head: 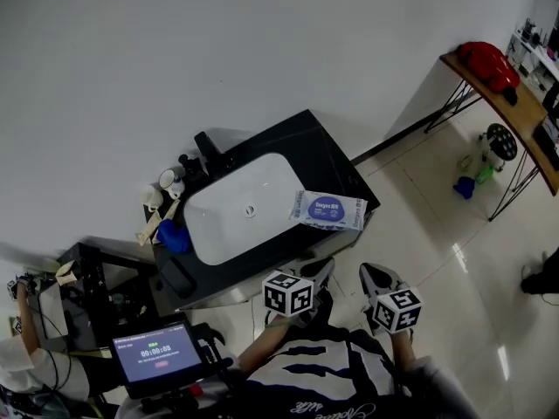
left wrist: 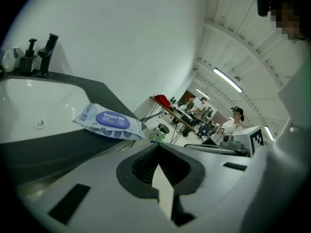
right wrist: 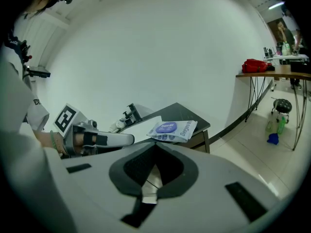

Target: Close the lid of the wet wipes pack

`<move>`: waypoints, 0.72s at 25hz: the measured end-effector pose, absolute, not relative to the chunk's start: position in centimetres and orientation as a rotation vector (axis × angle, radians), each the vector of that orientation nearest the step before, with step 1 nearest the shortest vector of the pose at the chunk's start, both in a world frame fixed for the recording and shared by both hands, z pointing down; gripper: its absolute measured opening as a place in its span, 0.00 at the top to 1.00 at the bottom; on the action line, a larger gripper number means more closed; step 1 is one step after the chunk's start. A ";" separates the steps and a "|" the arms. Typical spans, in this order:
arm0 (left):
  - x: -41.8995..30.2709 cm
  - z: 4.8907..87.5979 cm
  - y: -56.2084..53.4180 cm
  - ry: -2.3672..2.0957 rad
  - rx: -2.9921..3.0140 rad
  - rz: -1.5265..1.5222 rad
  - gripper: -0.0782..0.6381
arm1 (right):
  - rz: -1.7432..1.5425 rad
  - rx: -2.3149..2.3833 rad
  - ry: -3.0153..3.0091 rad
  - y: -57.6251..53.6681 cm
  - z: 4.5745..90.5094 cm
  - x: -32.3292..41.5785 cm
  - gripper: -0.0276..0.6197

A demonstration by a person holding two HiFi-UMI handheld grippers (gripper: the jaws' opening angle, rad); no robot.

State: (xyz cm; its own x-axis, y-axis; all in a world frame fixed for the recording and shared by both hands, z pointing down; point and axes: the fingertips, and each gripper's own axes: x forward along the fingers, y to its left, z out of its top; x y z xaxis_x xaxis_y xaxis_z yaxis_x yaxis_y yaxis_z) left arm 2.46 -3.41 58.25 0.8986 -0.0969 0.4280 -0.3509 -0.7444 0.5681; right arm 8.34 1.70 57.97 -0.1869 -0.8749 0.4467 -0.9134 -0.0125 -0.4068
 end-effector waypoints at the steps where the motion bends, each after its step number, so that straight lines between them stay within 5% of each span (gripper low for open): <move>1: 2.2 58.2 -2.2 -0.327 2.384 0.483 0.89 | 0.959 1.952 -2.173 2.7 57.7 8.0 0.96; 18: -5.0 56.3 11.7 -0.417 2.401 0.463 0.89 | 0.904 1.849 -2.316 14.1 54.9 0.2 0.96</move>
State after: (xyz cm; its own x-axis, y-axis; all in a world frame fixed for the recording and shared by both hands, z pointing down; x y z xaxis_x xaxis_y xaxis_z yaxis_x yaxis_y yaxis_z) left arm -4.98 11.65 56.34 0.8870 -0.1766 0.4267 -0.4060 -0.7387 0.5381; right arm 0.15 14.14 54.90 -0.2870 -0.8790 0.3807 -0.9045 0.1178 -0.4099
